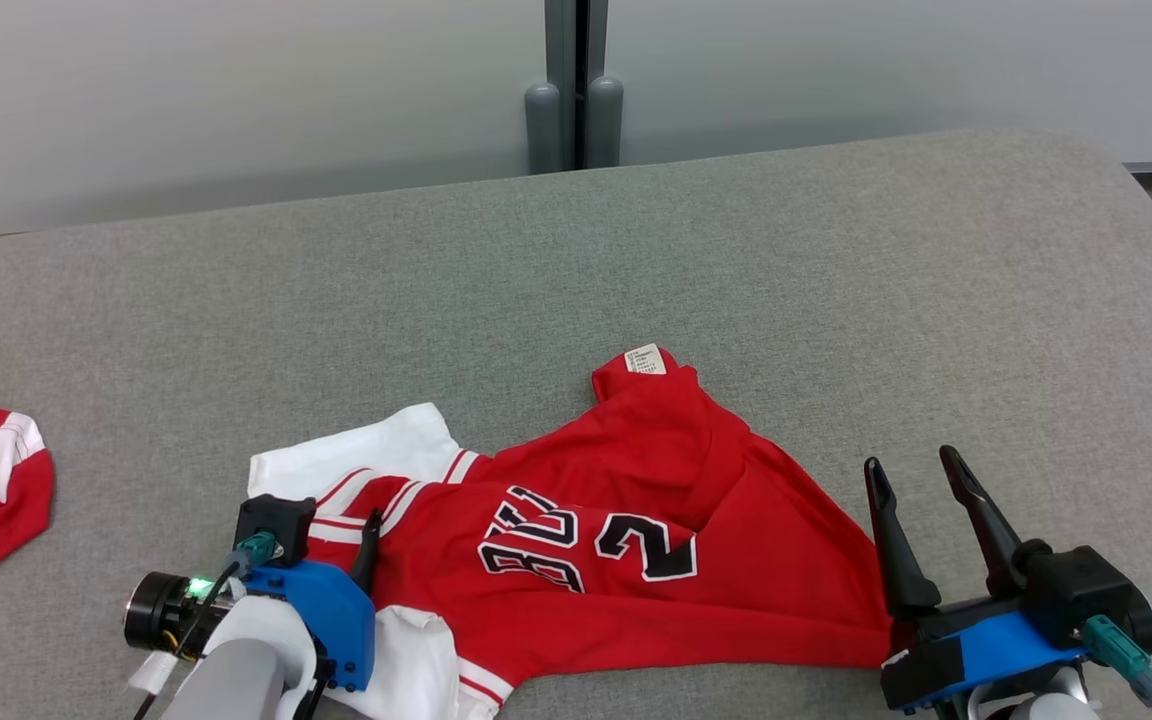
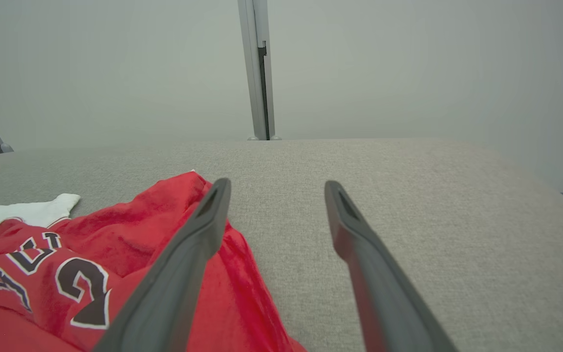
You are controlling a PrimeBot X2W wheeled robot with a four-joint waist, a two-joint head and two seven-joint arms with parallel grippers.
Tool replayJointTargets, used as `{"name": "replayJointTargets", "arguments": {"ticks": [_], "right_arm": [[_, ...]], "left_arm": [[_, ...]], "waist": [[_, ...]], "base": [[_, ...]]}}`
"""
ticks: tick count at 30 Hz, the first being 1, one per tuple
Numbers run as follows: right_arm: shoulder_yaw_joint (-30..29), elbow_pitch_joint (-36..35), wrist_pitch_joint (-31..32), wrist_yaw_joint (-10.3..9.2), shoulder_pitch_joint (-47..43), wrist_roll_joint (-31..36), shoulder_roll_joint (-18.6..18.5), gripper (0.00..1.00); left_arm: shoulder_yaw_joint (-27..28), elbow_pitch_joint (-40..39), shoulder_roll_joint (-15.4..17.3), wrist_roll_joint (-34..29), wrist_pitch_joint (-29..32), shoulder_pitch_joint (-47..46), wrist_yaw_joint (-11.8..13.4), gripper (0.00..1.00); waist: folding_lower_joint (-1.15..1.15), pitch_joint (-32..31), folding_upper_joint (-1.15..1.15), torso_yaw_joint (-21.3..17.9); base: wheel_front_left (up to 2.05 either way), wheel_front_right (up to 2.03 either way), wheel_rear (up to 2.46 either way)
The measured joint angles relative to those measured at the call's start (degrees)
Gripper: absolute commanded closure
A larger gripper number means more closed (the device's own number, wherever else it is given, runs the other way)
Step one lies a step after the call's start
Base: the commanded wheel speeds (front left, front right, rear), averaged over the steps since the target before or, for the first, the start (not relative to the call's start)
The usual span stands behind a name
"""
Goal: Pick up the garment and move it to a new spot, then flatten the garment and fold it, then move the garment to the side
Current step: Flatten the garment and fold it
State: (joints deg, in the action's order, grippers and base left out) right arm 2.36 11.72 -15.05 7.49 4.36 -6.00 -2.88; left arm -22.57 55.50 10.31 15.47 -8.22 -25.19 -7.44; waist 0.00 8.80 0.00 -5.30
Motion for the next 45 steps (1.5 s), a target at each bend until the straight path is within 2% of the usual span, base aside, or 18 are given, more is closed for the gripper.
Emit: {"name": "replayJointTargets", "arguments": {"ticks": [4,6,7,10,16,21,24,25,26,27,28,37,41,45], "right_arm": [[0.3,0.1,0.0,0.00,0.0,-0.2,0.0,0.00],[0.5,0.1,0.0,0.00,0.0,-0.2,0.0,0.00],[0.5,0.2,0.0,0.00,0.0,-0.3,0.0,0.00],[0.5,0.3,0.0,0.00,0.0,-0.6,0.0,0.00],[0.0,0.3,0.0,0.00,0.1,-0.5,0.0,0.00],[0.0,0.3,0.0,0.00,0.6,-0.1,0.0,0.00],[0.2,0.3,0.0,0.00,0.8,0.0,0.0,0.00],[0.3,0.3,0.0,0.00,0.8,0.0,0.0,0.00],[0.4,0.4,0.0,0.00,0.8,0.0,0.0,0.00],[0.4,0.4,0.0,0.00,0.8,0.0,0.0,0.00],[0.5,0.5,0.0,0.00,0.8,0.0,0.0,0.00],[-0.2,0.7,0.0,0.00,-0.2,-0.4,0.0,0.00],[-0.1,0.8,0.0,0.00,-0.3,-0.6,0.0,0.00],[-0.1,0.9,0.0,0.00,-0.8,-0.6,0.0,0.00]], "left_arm": [[-3.1,0.5,0.4,3.3,2.7,-0.9,0.0,0.00],[-4.6,0.5,0.8,4.6,3.5,-1.2,0.0,0.69],[-5.4,0.4,1.1,5.0,3.6,-1.4,0.0,1.00],[-7.4,0.0,1.6,6.4,3.0,-1.9,0.0,1.00],[-7.1,0.2,2.9,7.3,-2.4,-5.2,0.0,1.00],[-4.9,0.2,2.8,7.9,-5.6,-8.8,2.1,1.00],[-4.0,0.6,2.7,8.3,-6.4,-9.8,2.5,1.00],[-4.0,1.1,2.6,8.2,-6.5,-9.8,2.8,0.88],[-3.9,1.6,2.5,8.2,-6.6,-9.8,2.9,0.61],[-3.8,1.7,2.4,8.1,-6.6,-9.8,3.0,0.06],[-3.4,1.4,2.3,8.1,-6.6,-9.7,3.5,0.00],[2.9,-13.1,2.7,4.9,-6.8,-1.6,6.0,0.00],[4.5,-18.9,1.7,2.5,-6.8,3.8,6.0,0.00],[4.3,-21.4,0.5,0.3,-6.8,7.7,5.1,0.00]], "waist": [[0.00,0.0,0.00,0.1],[0.00,0.1,0.00,0.1],[0.00,0.1,0.00,0.1],[0.00,0.1,0.00,-0.1],[0.01,-0.2,0.00,-0.4],[0.01,-0.2,0.00,-1.4],[0.01,-0.2,0.00,-1.9],[0.01,-0.2,0.00,-2.1],[0.01,-0.2,0.00,-2.3],[0.01,-0.3,0.00,-2.5],[0.01,-0.3,0.01,-2.6],[0.01,-1.9,0.00,-0.9],[0.00,-2.7,0.00,0.2],[0.00,-3.3,0.00,1.0]], "base": [[0.00,0.00,0.00],[0.00,0.00,0.00],[0.00,0.00,0.00],[0.00,0.00,0.00],[0.00,0.00,0.00],[0.00,0.00,0.00],[0.00,0.00,0.00],[0.00,0.00,0.00],[0.00,0.00,0.00],[0.00,0.00,0.00],[0.00,0.00,0.00],[0.00,0.00,0.00],[0.00,0.00,0.00],[0.00,0.00,0.00]]}}
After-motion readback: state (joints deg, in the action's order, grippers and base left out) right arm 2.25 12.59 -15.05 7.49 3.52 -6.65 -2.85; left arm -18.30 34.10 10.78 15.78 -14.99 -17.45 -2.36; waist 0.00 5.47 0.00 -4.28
